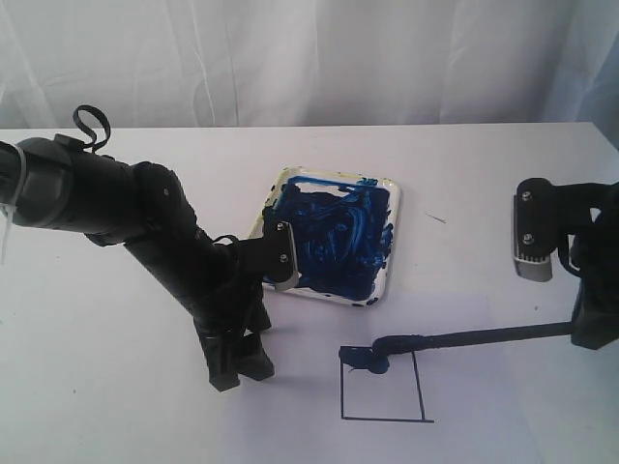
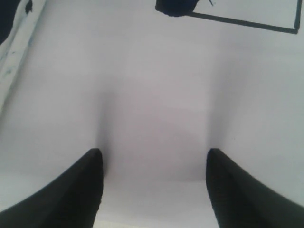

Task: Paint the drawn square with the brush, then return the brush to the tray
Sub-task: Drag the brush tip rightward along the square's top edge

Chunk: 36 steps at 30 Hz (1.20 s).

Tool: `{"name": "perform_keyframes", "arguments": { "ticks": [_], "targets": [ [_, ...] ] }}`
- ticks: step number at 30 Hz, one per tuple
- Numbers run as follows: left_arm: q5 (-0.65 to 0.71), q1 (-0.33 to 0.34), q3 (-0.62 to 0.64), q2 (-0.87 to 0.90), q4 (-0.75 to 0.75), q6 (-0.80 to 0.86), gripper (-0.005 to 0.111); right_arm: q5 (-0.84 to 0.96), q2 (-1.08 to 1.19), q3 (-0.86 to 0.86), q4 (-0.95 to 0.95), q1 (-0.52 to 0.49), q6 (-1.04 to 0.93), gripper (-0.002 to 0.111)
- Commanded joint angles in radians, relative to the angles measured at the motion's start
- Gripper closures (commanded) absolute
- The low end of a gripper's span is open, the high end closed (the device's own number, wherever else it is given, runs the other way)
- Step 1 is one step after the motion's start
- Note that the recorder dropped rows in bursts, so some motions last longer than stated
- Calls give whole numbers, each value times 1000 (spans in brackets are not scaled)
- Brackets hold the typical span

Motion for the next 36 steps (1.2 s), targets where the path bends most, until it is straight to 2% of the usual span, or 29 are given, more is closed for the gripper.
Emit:
{"name": "perform_keyframes", "arguments": {
  "ticks": [1,13,30,36],
  "targets": [
    [46,-6,16,37,16,-4,40,-4,13,4,9,2,-18,108],
    [46,-6,16,37,16,-4,40,-5,32,4,74,2,-67,108],
    [50,-6,16,37,17,-4,40,74,39,4,-17,2,-12,108],
    [50,-6,16,37,17,-4,40,76,39,4,-79,2,77,108]
  ]
}}
